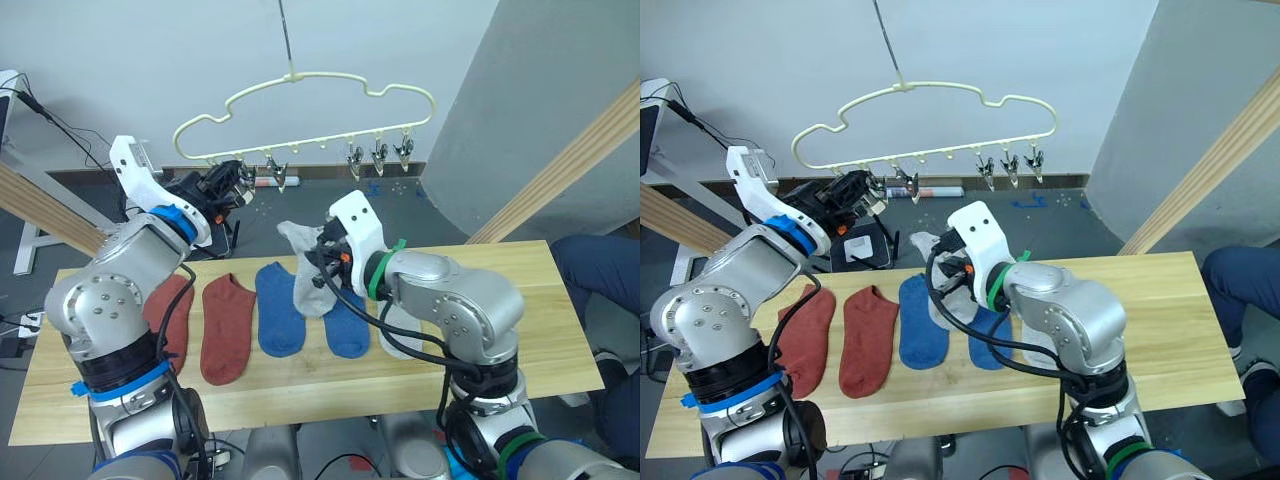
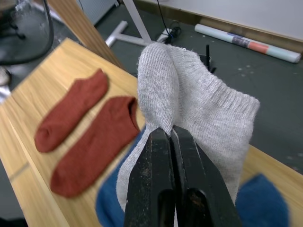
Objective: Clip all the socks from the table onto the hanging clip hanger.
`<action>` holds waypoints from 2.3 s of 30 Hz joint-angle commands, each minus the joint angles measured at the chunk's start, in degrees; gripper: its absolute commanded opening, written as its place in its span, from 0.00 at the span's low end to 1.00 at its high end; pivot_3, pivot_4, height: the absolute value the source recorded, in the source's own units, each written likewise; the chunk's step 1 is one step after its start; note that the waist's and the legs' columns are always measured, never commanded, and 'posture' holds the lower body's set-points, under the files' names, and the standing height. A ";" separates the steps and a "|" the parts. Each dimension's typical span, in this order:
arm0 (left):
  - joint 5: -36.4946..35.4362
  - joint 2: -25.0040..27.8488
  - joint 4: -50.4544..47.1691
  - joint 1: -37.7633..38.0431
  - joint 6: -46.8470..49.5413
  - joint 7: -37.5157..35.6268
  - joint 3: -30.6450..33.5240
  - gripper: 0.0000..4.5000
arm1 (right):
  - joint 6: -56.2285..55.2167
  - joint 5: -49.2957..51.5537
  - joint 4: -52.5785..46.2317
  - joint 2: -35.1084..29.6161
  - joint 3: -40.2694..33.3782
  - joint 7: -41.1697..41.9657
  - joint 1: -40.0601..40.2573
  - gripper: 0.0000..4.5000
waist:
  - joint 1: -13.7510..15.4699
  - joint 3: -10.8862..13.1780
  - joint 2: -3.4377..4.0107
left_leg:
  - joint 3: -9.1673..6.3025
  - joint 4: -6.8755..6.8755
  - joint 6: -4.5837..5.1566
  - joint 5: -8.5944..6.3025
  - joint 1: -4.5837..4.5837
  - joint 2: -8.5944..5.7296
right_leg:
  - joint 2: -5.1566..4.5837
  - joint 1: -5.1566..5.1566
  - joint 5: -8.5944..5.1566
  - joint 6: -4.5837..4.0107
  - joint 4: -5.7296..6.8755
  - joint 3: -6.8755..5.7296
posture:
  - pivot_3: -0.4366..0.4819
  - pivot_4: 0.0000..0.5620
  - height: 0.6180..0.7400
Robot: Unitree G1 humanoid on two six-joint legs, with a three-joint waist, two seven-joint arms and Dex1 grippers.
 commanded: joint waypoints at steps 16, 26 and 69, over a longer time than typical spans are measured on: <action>-8.99 2.46 -2.19 0.65 -0.72 11.69 3.18 0.03 | -10.81 -0.21 9.33 8.71 1.73 -6.02 -2.97 0.00 | 1.22 0.21 -0.01 | 0.02 -0.02 -0.10 0.00 0.00 0.00 | -0.01 -0.01 0.00 0.00 -0.04 0.02 | 0.38 0.75 1.00; -9.92 2.86 -0.99 0.83 -2.05 12.89 1.74 0.03 | -13.73 1.71 13.75 12.05 1.59 -8.70 -7.31 0.00 | 1.22 0.75 -0.02 | 0.06 -0.02 -0.18 0.04 0.00 0.00 | -0.01 -0.03 0.00 0.01 -0.05 0.03 | 0.36 0.75 1.00; -2.34 8.17 2.07 1.62 -8.64 6.55 -5.68 0.03 | -24.08 16.18 28.78 18.11 2.04 -13.25 -19.54 0.00 | 0.96 1.19 0.01 | 0.12 -0.15 -0.21 -0.07 -0.01 0.04 | 0.02 -0.15 -0.01 0.01 -0.13 0.12 | 0.38 0.74 1.00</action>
